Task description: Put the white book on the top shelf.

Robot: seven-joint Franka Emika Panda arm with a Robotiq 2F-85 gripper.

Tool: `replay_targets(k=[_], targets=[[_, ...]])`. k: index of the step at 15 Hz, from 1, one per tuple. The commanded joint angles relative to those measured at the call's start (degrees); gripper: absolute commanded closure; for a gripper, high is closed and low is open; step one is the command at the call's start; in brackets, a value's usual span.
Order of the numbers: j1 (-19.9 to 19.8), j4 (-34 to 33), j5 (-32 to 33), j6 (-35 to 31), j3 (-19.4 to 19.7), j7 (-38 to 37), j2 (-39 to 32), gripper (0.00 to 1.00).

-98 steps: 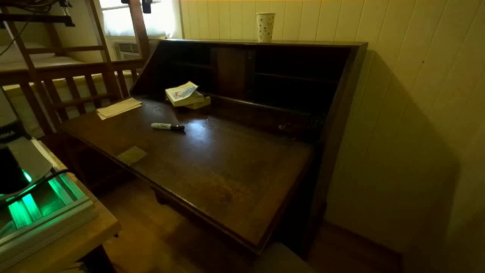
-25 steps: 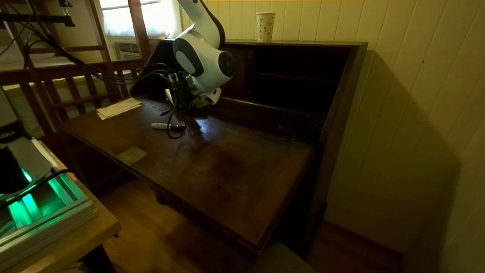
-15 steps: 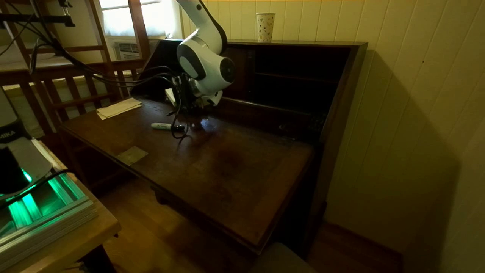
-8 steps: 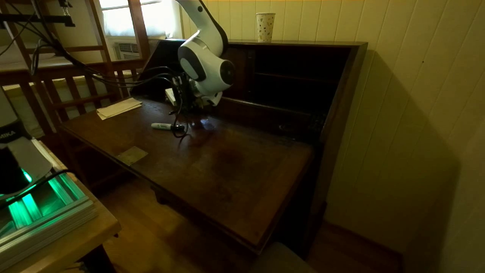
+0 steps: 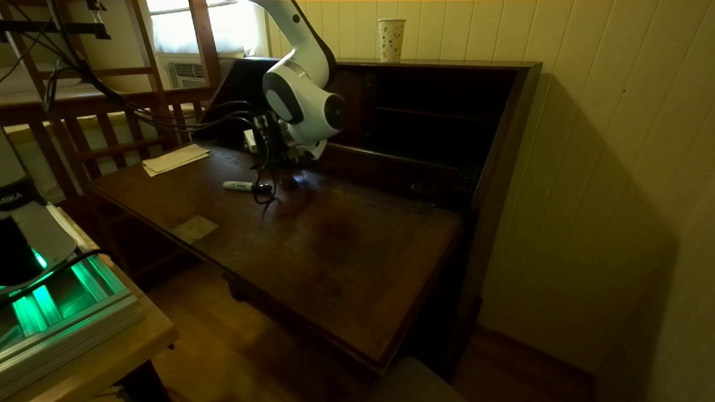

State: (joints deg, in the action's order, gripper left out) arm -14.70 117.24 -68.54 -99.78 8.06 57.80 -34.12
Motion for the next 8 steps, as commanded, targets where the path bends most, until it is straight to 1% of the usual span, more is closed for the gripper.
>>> replay_targets(k=[1,2,4,5,8], targets=[[-0.7,-1.8,-0.1,1.7,0.2,-0.5,-2.1,0.76],[-0.7,-1.9,-0.1,1.9,0.2,-0.5,-2.2,0.84],[-1.1,-2.3,0.3,3.6,0.1,-0.4,-2.4,0.97],[-1.5,-2.6,0.4,4.8,0.1,-0.2,-2.7,0.93],[-2.3,-3.5,1.1,7.9,0.2,1.1,-3.3,0.94]])
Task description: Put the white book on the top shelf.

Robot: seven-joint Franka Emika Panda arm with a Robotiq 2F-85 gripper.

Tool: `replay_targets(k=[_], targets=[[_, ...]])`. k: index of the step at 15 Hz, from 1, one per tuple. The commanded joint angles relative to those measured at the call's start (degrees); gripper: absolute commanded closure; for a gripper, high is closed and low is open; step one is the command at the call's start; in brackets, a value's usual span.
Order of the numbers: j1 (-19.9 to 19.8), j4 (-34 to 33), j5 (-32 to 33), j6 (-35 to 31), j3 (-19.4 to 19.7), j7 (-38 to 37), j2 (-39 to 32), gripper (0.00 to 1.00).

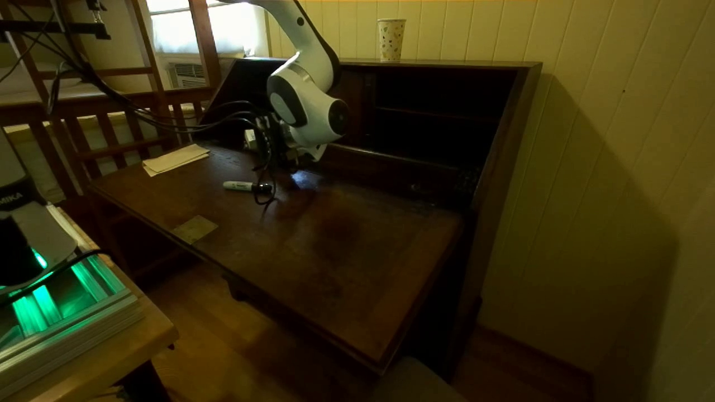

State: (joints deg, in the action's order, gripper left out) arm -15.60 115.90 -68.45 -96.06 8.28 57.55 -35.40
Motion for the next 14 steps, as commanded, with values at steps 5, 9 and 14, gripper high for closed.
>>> replay_targets(k=[5,9,14], targets=[[-1.5,-3.3,1.9,6.6,0.2,4.8,-2.0,0.93],[-1.0,-4.0,2.7,7.0,-0.2,7.9,-1.4,0.93],[-1.1,-5.7,2.5,8.9,-1.0,11.9,-1.0,0.93]])
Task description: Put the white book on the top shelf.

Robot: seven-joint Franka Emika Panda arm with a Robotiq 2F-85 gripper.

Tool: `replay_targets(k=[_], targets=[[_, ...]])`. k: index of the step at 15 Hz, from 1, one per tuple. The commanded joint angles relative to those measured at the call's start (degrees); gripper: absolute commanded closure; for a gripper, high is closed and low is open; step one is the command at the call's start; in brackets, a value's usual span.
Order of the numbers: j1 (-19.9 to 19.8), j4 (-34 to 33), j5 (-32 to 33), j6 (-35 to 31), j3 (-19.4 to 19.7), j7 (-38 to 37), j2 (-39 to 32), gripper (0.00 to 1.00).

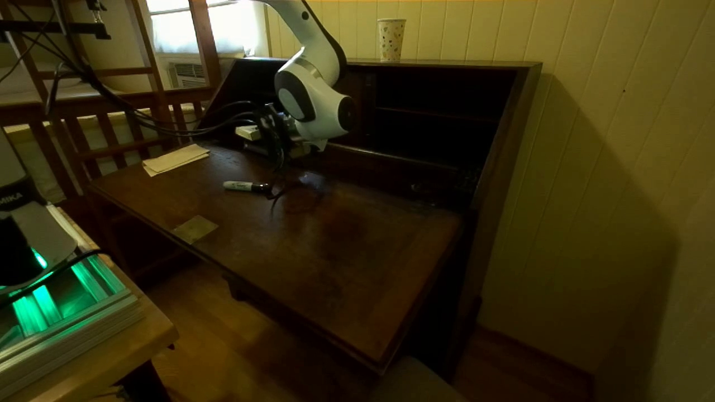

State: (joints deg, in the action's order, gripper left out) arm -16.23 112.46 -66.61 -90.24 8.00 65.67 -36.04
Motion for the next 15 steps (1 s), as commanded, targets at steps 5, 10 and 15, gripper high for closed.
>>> replay_targets(k=[5,10,15], targets=[[-0.8,-4.6,0.4,7.6,-1.0,8.0,0.0,0.93],[-1.1,-7.2,-0.7,11.9,-1.0,11.1,-0.1,0.93],[-1.0,-11.0,-2.0,14.8,-1.3,10.3,-1.1,0.93]])
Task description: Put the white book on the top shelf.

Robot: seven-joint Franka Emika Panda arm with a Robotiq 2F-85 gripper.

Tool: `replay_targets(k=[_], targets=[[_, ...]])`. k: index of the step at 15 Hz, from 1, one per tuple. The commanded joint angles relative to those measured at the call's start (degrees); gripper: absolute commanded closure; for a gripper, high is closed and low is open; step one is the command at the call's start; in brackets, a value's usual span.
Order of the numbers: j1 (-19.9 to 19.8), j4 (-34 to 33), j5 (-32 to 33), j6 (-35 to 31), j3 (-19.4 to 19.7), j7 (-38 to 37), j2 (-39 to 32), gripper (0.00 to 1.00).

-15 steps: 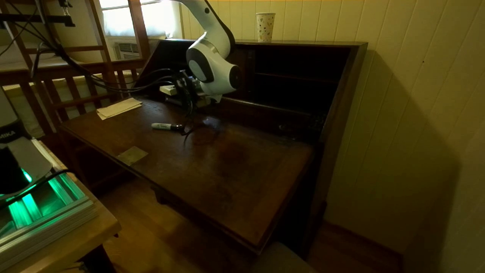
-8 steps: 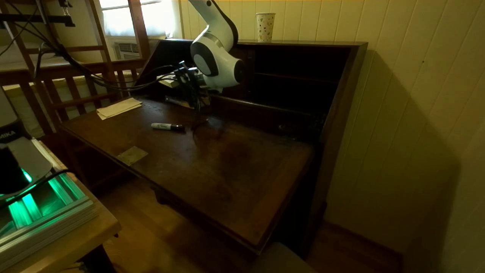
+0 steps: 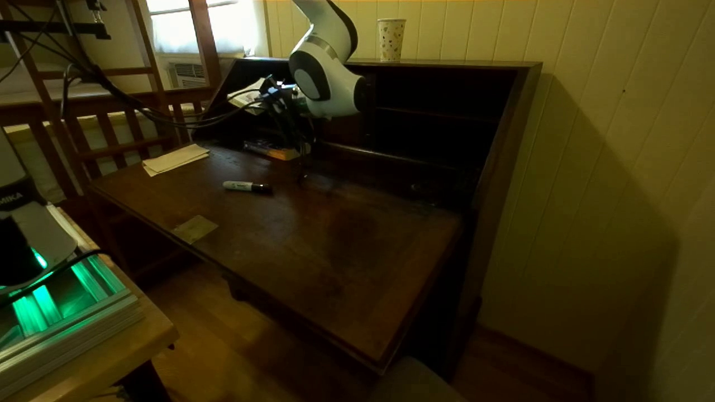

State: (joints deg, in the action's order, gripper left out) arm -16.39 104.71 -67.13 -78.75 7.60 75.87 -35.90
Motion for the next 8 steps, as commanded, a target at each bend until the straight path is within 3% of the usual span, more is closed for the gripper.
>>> replay_targets(k=[1,8], targets=[[-0.7,-4.1,-1.7,3.7,-0.9,-0.7,-1.4,0.93],[0.7,-7.7,-6.6,1.4,-1.9,-7.5,-1.7,0.93]])
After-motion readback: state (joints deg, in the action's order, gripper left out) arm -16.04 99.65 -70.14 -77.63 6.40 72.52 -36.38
